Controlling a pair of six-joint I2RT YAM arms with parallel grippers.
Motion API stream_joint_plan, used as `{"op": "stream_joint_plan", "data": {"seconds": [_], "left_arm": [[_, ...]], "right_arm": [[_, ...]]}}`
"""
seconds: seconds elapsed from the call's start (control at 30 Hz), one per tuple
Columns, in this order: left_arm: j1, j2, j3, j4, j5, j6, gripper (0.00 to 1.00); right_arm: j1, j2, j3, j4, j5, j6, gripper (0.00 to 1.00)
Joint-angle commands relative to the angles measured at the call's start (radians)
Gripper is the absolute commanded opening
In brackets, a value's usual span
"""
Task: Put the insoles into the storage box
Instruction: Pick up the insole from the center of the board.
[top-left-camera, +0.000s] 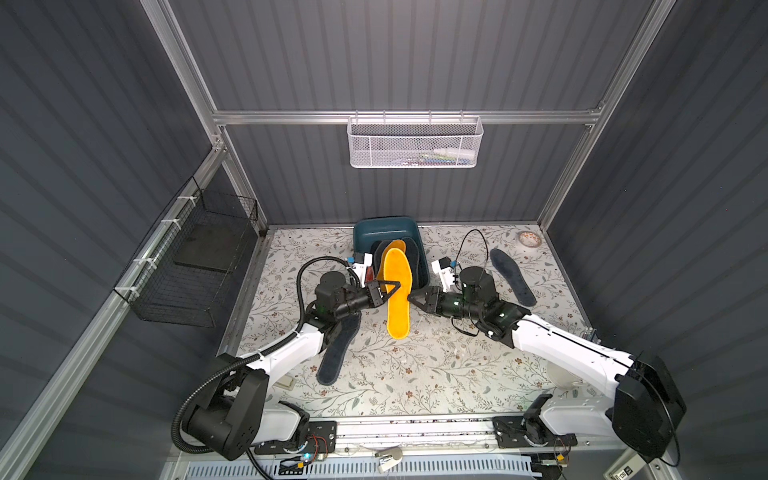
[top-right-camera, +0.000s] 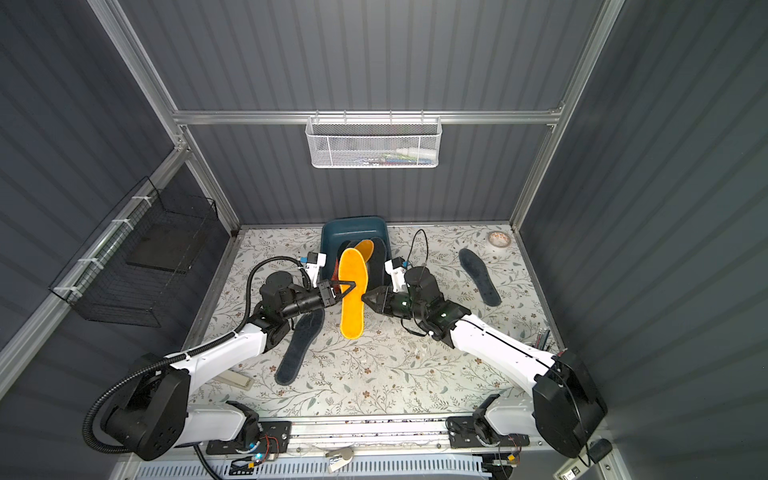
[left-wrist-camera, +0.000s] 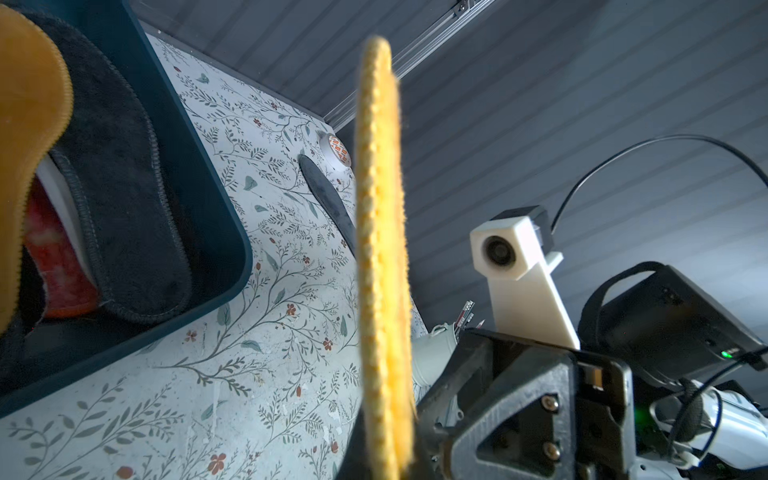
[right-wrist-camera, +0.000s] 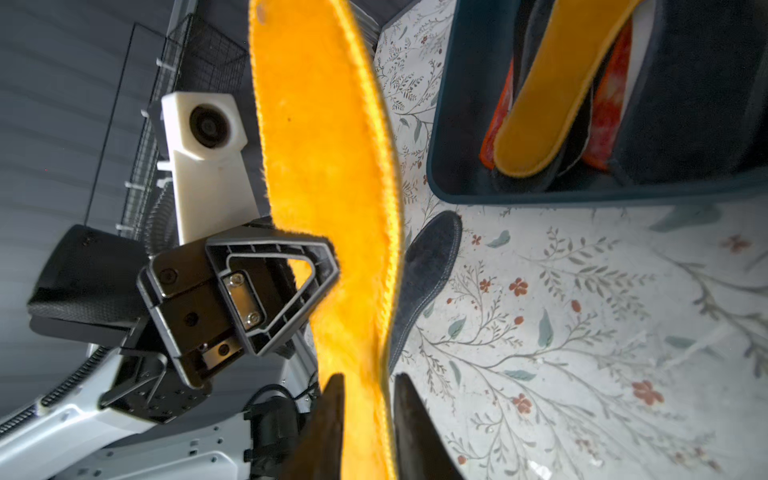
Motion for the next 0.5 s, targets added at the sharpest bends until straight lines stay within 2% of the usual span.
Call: {"op": "stream_joint_plan", "data": {"seconds": [0.0, 0.13, 0.33, 0.47], "left_arm": [[0.01, -0.021, 0.01, 0.063, 0.07, 0.01, 0.0], [0.01, 0.008, 0.017, 0.141, 0.164, -0.02, 0.0], [0.01, 0.023, 0.021, 0.178, 0.197, -0.048, 0.0], [0.01, 0.03, 0.026, 0.185, 0.209, -0.052, 0.0]], "right_arm": [[-0.065, -0.093, -0.052, 0.074, -0.036, -0.005, 0.42], [-0.123, -0.146, -0.078, 0.092, -0.102, -0.057, 0.53], [-0.132, -0.159, -0.08, 0.176, -0.179, -0.056, 0.55], [-0.131, -0.077, -0.076, 0.258, -0.209, -0.02, 0.54]]}}
